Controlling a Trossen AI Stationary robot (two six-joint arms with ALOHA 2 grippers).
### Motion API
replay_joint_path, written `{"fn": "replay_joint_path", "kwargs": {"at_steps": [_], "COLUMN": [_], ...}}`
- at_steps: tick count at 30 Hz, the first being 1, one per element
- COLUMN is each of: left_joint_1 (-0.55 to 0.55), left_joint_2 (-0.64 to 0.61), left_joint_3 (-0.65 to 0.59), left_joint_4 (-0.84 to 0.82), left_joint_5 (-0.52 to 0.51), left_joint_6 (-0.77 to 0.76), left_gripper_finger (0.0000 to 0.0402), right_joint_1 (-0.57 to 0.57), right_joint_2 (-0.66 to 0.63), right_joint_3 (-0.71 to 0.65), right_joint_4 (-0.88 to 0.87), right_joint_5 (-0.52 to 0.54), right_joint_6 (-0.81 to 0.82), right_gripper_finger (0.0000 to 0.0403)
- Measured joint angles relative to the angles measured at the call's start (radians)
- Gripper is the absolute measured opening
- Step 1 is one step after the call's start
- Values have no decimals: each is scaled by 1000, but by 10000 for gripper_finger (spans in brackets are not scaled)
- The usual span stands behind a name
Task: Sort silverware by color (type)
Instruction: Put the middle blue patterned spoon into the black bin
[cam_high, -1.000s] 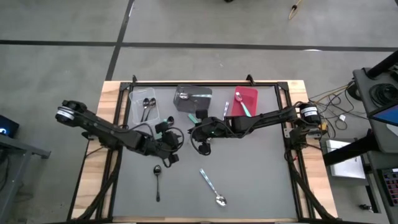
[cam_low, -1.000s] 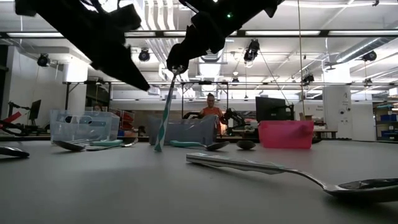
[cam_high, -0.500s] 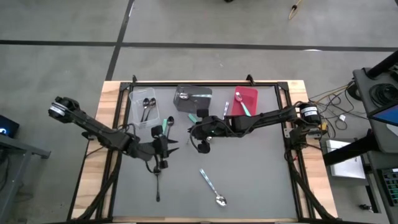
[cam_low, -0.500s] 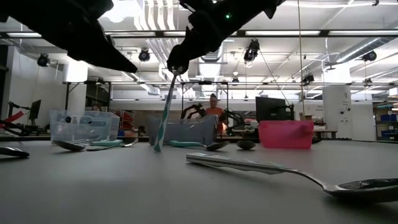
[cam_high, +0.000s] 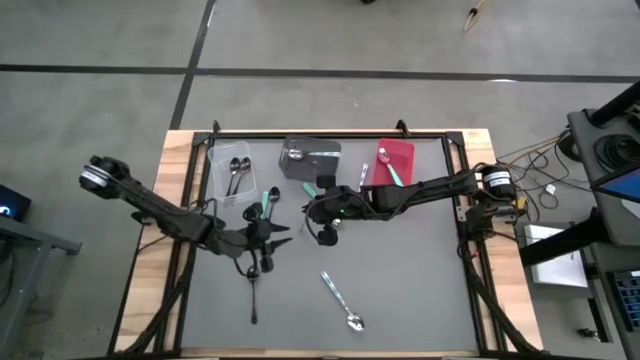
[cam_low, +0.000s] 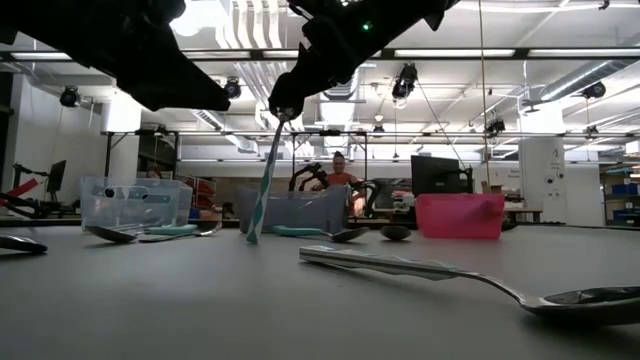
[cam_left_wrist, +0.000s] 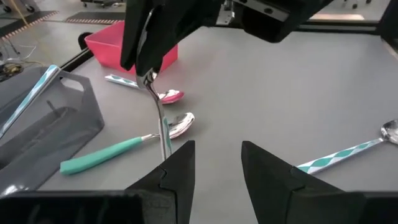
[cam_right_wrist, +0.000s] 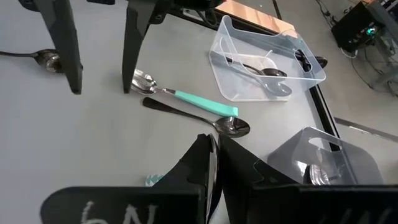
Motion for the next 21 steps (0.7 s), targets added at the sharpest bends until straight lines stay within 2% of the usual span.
{"fn": "replay_joint_path", "kwargs": {"at_steps": [2, 8, 14, 21], "left_joint_1": [0, 1, 7, 94], "left_joint_2": [9, 42, 98, 186], "left_joint_3": [8, 48, 59, 50], "left_joint_4": [0, -10, -29, 35], "left_joint_5": [-5, -130, -129, -100], "left_joint_6": [-5, 1, 8, 30], "left_gripper_finger": [121, 176, 217, 218], "right_joint_1": [0, 0, 0, 0], "right_joint_2": [0, 0, 0, 0], "right_joint_3": [0, 0, 0, 0], "right_joint_4": [-1, -1, 0, 4], "right_joint_5": [0, 0, 0, 0], "right_joint_6": [1, 10, 18, 17], "right_gripper_finger": [13, 13, 13, 13]}}
